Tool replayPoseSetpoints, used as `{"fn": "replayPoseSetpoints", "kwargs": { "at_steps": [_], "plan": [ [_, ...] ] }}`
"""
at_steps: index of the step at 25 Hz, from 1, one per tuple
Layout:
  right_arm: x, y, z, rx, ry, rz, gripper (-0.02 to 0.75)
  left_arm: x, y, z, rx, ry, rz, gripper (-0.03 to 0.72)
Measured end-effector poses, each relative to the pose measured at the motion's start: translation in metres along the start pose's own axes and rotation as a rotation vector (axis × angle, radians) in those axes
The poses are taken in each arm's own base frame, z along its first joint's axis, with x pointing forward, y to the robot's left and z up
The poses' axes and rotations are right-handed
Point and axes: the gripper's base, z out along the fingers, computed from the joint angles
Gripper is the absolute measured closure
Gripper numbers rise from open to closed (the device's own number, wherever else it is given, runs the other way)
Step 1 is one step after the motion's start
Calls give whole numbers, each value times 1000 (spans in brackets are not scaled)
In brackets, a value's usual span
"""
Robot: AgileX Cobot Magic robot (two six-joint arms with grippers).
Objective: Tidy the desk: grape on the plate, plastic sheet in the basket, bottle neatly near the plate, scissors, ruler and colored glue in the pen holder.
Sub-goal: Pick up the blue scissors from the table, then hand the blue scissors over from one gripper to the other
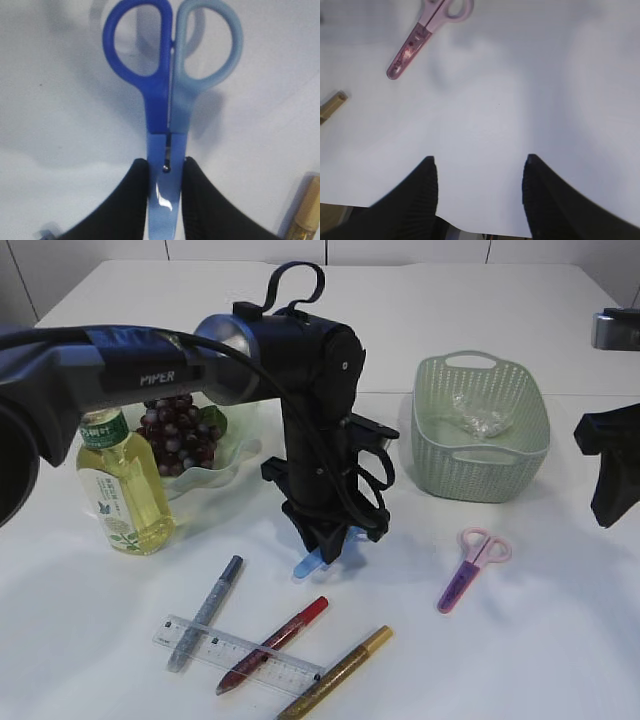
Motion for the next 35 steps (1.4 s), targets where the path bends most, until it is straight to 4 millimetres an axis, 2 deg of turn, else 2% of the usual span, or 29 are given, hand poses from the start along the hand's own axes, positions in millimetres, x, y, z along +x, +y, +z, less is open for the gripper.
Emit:
{"fn": "replayPoseSetpoints", "kwargs": {
  "at_steps": [14,17,21,27,35],
  "plan": [
    [0,3,0,-31,3,11,307,0,-1,-4,10,-8,-7,547],
    [0,5,0,-58,6,10,307,0,-2,-11,13,-23,-7,547],
    [1,8,0,-90,9,15,317,1,-2,-32,15,-65,-9,547],
    [-2,12,-1,-132,-18,27,389,4,2,-64,19,-130,-25,547],
    [-9,17,-2,-189,-90,52,403,12,0,-107,36,-212,-28,547]
  ]
}}
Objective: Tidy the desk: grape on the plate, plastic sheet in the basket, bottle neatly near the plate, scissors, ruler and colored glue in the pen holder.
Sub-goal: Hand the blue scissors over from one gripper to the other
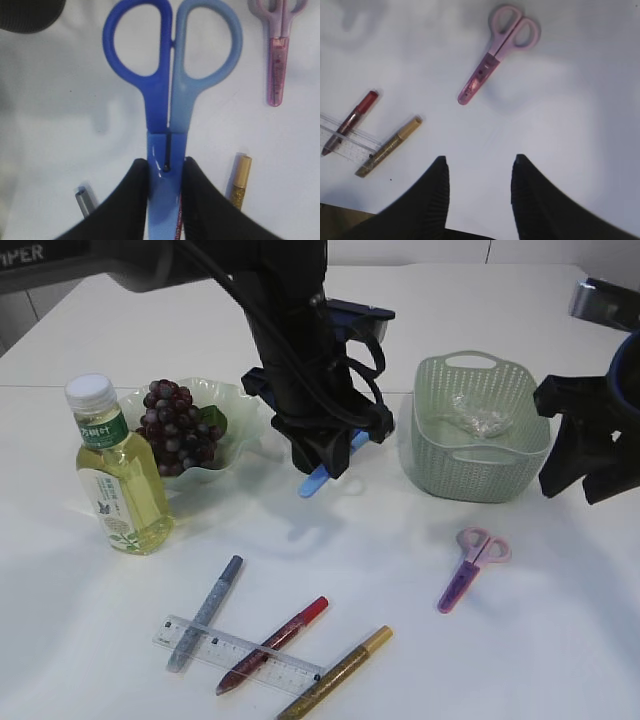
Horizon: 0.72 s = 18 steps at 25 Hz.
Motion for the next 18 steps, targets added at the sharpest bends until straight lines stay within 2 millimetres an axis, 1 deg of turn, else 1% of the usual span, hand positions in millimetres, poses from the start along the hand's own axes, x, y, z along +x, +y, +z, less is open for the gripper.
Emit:
{"fn": "replayPoseSetpoints", "kwargs": {
  "at_steps": [3,6,12,18],
  "plan": [
    [-4,2,0,-26,-39,12,404,1,-1,-16,6,-29,0,547],
    [-8,7,-1,-81,-91,40,404,2,-2,-26,9,-45,1,547],
    [-20,16,-4,-192,-212,110,404,3,-4,-41,23,-71,0,547],
    [-27,23,-7,-277,-285,112,405,5,-6,-57,29,-104,0,547]
  ]
}}
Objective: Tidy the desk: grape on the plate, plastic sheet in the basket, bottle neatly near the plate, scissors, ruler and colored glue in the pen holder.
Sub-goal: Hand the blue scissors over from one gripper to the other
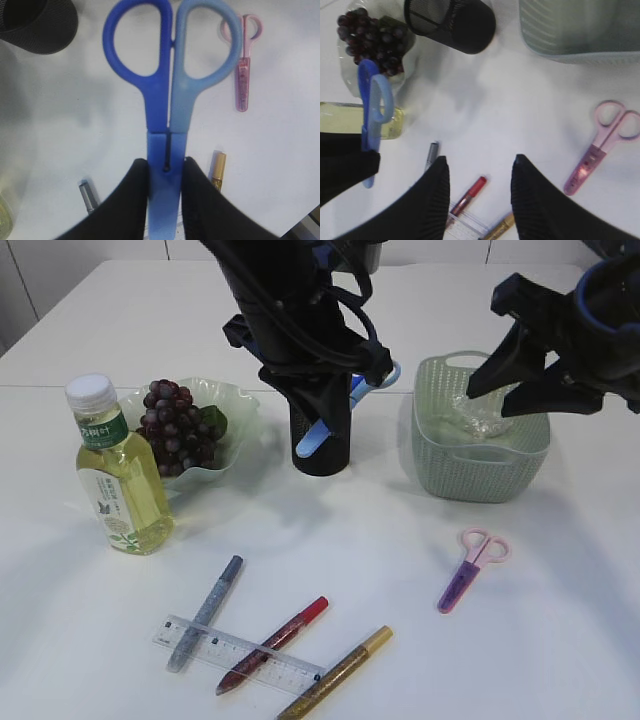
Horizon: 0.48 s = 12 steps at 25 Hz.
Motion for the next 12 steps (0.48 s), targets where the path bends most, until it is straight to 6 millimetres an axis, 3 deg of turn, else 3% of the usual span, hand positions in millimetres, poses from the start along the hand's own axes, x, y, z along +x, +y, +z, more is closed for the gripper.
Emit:
{"fn": "replayPoseSetpoints", "kwargs": {
  "at_steps": [12],
  "plan": [
    [-12,15,9,-206,-98,6,405,1,-5,-16,36,-31,-8,547]
  ]
}}
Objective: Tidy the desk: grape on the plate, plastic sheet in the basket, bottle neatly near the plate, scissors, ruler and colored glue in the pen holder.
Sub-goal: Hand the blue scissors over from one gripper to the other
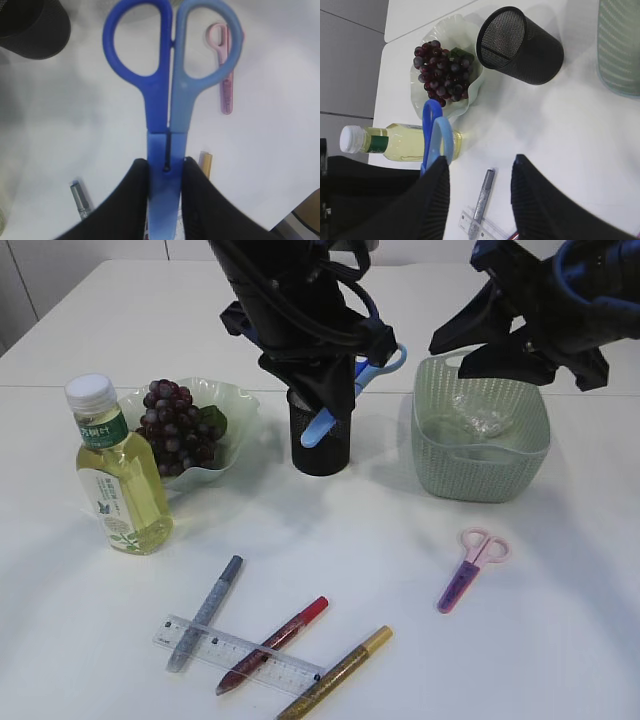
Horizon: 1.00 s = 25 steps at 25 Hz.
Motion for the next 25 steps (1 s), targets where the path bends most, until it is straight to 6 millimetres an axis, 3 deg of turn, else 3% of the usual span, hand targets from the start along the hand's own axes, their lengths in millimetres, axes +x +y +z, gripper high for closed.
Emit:
{"fn": "replayPoseSetpoints", "kwargs": {
  "at_steps": [12,25],
  "plan": [
    [-5,-1,20,-130,-13,40,406,0,-3,-5,31,-7,-9,547],
    [-7,2,20,-166,-34,9,406,0,-7,-5,74,-5,-25,547]
  ]
}}
